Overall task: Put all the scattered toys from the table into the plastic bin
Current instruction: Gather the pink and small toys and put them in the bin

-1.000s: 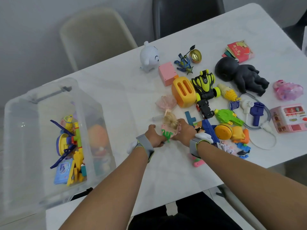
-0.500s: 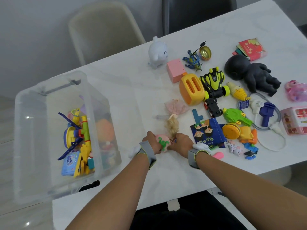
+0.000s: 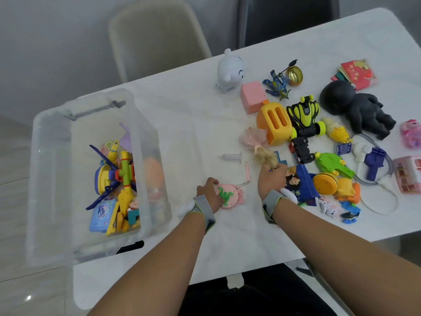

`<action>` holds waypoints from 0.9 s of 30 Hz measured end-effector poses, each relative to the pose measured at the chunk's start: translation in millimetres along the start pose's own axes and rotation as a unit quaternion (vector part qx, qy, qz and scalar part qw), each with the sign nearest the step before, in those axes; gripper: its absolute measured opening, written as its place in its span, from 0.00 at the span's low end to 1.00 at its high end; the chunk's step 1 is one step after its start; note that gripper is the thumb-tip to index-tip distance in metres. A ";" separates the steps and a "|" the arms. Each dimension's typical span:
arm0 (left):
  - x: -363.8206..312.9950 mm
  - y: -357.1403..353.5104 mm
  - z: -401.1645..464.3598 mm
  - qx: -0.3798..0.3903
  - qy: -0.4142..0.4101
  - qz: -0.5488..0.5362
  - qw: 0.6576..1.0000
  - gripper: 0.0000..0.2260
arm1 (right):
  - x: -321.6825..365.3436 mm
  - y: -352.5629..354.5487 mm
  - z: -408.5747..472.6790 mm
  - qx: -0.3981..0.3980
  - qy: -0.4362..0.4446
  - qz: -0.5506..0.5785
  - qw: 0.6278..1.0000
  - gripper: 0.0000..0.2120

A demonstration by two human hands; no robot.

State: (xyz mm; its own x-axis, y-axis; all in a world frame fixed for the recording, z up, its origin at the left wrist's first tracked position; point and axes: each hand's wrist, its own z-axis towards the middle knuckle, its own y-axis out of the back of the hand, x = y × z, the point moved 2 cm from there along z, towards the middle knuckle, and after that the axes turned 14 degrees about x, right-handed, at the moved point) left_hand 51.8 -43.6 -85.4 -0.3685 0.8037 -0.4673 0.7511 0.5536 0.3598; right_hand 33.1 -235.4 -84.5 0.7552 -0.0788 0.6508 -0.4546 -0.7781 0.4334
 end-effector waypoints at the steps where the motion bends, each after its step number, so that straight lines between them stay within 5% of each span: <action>1: -1.4 -0.3 0.5 -0.002 -0.005 0.008 1.000 0.24 | 1.2 3.2 -1.1 -0.021 0.002 0.016 1.000 0.17; 5: -4.1 -1.4 2.7 0.004 -0.028 0.056 0.998 0.22 | 9.6 9.7 -9.6 -0.070 0.094 0.010 0.993 0.20; 8: -7.9 -1.1 1.4 -0.001 -0.043 0.079 0.996 0.20 | 20.4 2.5 -12.6 -0.005 0.185 -0.075 0.980 0.11; 11: -11.8 -0.6 -2.1 -0.001 -0.036 0.088 0.995 0.20 | 26.8 -15.9 -9.5 0.123 0.270 -0.234 0.926 0.09; 14: -12.2 -2.4 -5.8 -0.016 -0.018 0.129 0.991 0.22 | 33.9 -34.4 -0.8 0.217 0.311 -0.402 0.833 0.22; 16: -13.3 -6.9 -9.6 -0.034 0.002 0.148 0.988 0.21 | 38.8 -41.2 7.3 0.245 0.306 -0.462 0.795 0.25; 20: -14.6 -12.5 -10.3 -0.043 0.018 0.142 0.989 0.19 | 40.4 -50.5 17.7 0.226 0.295 -0.540 0.755 0.14; 23: -10.4 -7.4 -7.8 -0.048 0.019 0.095 0.994 0.18 | 38.7 -55.7 11.8 0.202 0.295 -0.548 0.756 0.12; 27: -6.8 -3.4 -6.7 -0.054 0.022 0.020 0.998 0.17 | 38.2 -53.6 -5.2 0.173 0.246 -0.417 0.858 0.17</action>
State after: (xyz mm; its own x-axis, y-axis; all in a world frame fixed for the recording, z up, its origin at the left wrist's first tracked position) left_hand 48.1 -49.5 -78.0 -0.3650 0.8331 -0.4156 0.7034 0.5392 0.4632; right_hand 83.9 -193.5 -79.6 0.4205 0.8013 0.4256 0.3793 -0.5814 0.7198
